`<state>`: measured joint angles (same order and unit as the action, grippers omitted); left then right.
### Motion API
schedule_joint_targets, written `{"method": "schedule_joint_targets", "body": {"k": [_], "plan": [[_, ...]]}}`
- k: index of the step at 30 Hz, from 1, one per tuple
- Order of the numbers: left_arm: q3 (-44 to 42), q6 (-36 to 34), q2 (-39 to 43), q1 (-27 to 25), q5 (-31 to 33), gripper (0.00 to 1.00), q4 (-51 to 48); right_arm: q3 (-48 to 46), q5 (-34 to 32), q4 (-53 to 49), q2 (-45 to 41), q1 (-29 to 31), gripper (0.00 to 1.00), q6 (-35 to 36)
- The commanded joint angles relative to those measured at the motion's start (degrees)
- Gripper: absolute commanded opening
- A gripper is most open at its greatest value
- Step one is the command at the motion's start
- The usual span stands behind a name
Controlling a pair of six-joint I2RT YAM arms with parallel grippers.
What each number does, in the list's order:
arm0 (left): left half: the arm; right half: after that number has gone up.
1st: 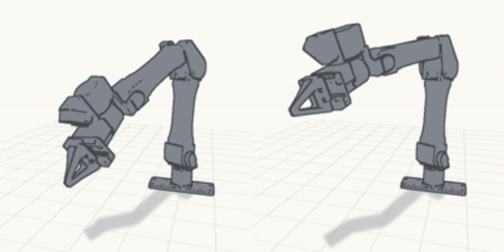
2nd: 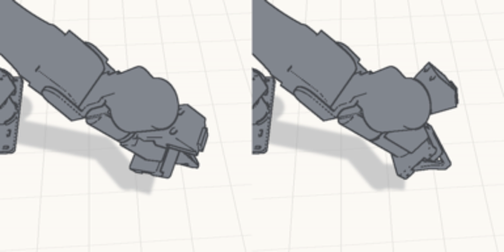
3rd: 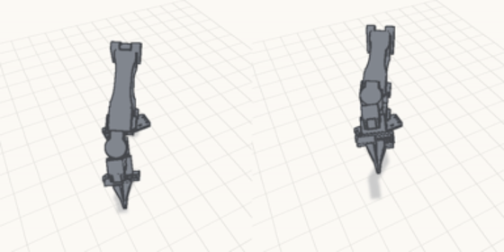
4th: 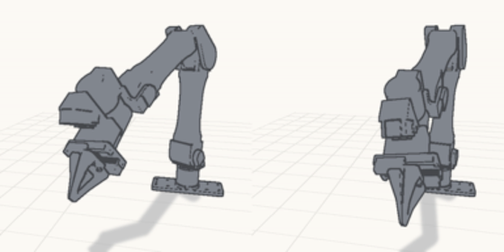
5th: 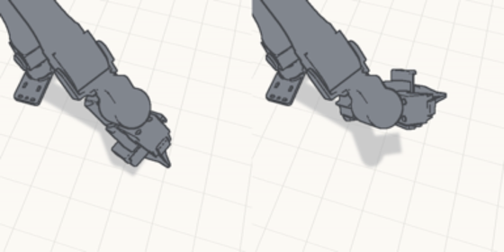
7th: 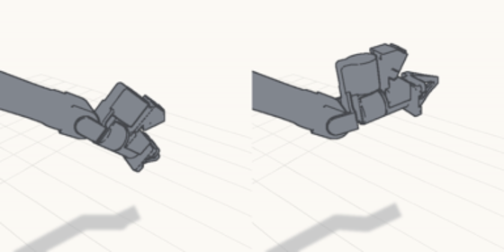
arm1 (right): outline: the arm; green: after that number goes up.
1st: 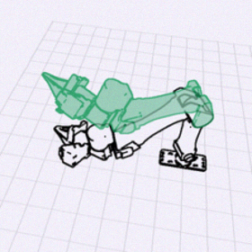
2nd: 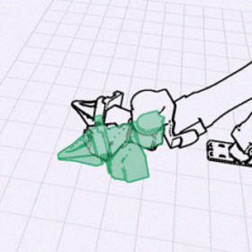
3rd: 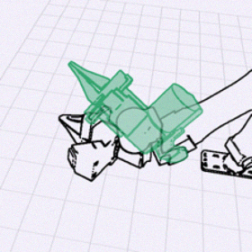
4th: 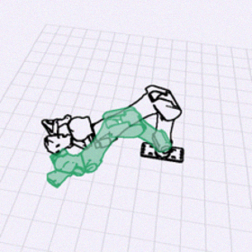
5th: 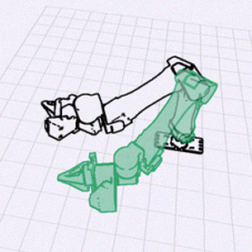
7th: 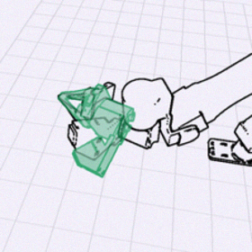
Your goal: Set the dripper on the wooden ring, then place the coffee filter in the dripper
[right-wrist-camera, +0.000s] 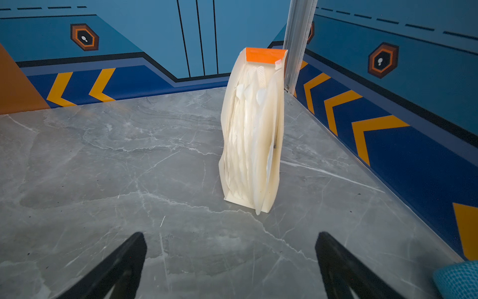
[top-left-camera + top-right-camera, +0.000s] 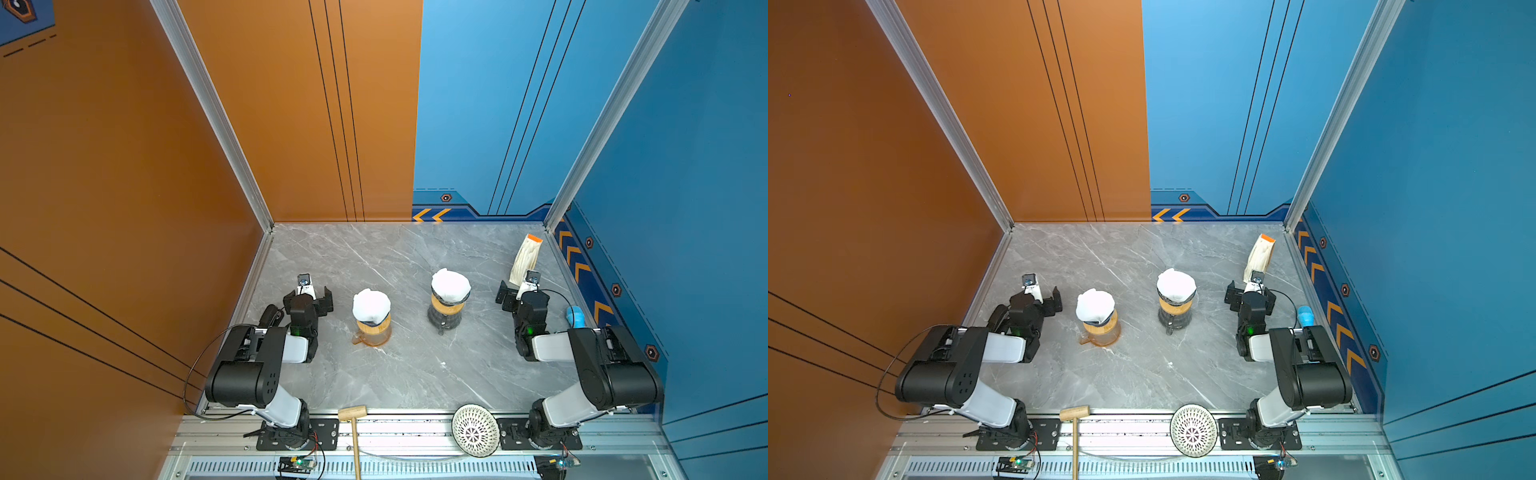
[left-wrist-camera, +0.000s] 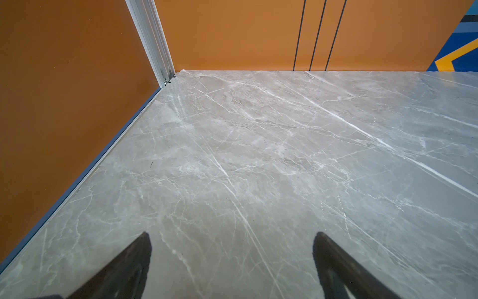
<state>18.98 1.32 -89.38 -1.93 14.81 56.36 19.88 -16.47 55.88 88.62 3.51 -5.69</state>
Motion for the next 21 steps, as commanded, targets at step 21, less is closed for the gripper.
{"method": "schedule_joint_targets", "body": {"k": [21], "plan": [[1.78,-0.70,-0.33,-0.91,1.21,0.98,-1.32,0.34,-1.30,-1.49,0.06,0.36,1.00,1.26]]}}
